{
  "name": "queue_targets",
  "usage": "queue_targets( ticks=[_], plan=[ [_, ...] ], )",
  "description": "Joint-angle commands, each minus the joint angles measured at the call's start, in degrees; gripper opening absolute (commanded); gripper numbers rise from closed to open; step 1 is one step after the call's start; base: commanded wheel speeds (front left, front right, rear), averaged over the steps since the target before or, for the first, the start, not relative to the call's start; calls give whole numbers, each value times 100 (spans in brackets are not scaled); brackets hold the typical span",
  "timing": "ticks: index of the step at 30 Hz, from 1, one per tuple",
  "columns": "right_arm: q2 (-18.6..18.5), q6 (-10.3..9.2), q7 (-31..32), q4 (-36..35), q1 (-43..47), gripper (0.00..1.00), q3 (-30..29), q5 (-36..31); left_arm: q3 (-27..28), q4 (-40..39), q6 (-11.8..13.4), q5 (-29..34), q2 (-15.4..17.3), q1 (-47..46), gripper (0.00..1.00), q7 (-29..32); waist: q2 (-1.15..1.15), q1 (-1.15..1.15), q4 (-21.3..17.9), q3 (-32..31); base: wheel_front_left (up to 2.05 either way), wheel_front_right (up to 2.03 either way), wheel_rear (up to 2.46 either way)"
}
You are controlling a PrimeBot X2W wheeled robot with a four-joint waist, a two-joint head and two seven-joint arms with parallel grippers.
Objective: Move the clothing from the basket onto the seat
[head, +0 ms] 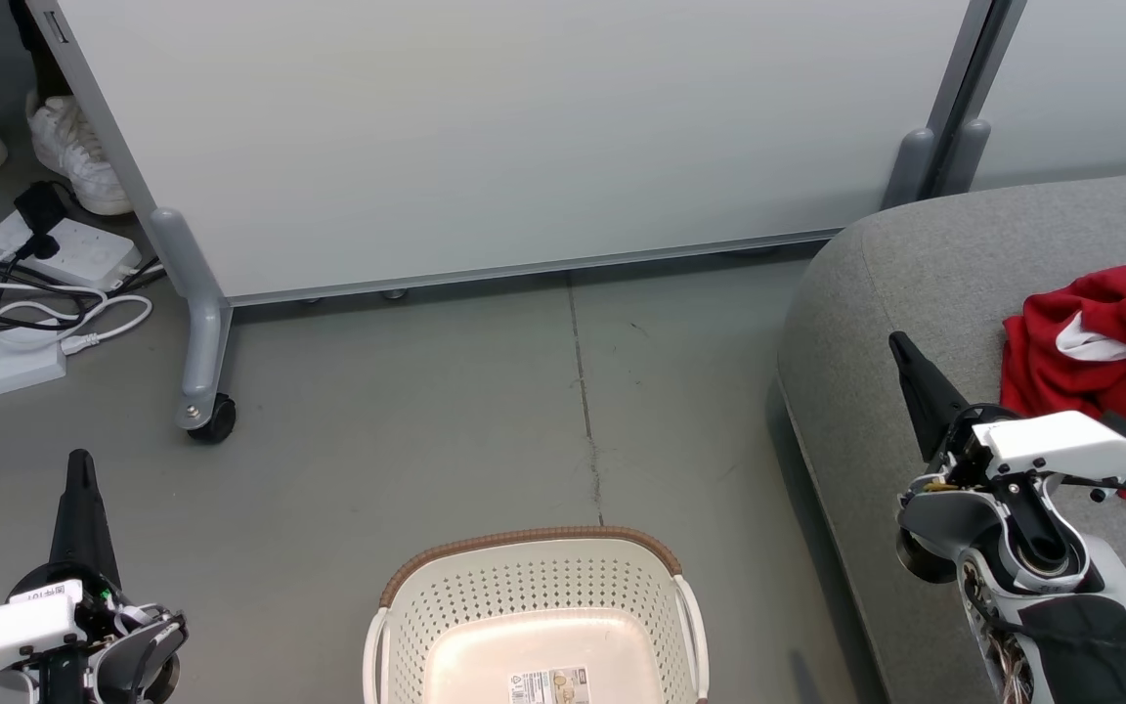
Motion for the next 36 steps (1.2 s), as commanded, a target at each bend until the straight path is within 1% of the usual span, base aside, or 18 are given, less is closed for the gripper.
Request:
queue_targets(
  ticks=[1, 36],
  plan=[
    [-50, 14, 32, 5, -12, 0, 8, 32, 22, 7, -27, -7, 11, -59, 0, 26, 0, 0, 0, 0, 0, 0, 0],
    [-51, 14, 27, 4, -11, 0, 8, 33, 23, 4, -28, -5, 11, -58, 0, 27, 0, 0, 0, 0, 0, 0, 0]
  ],
)
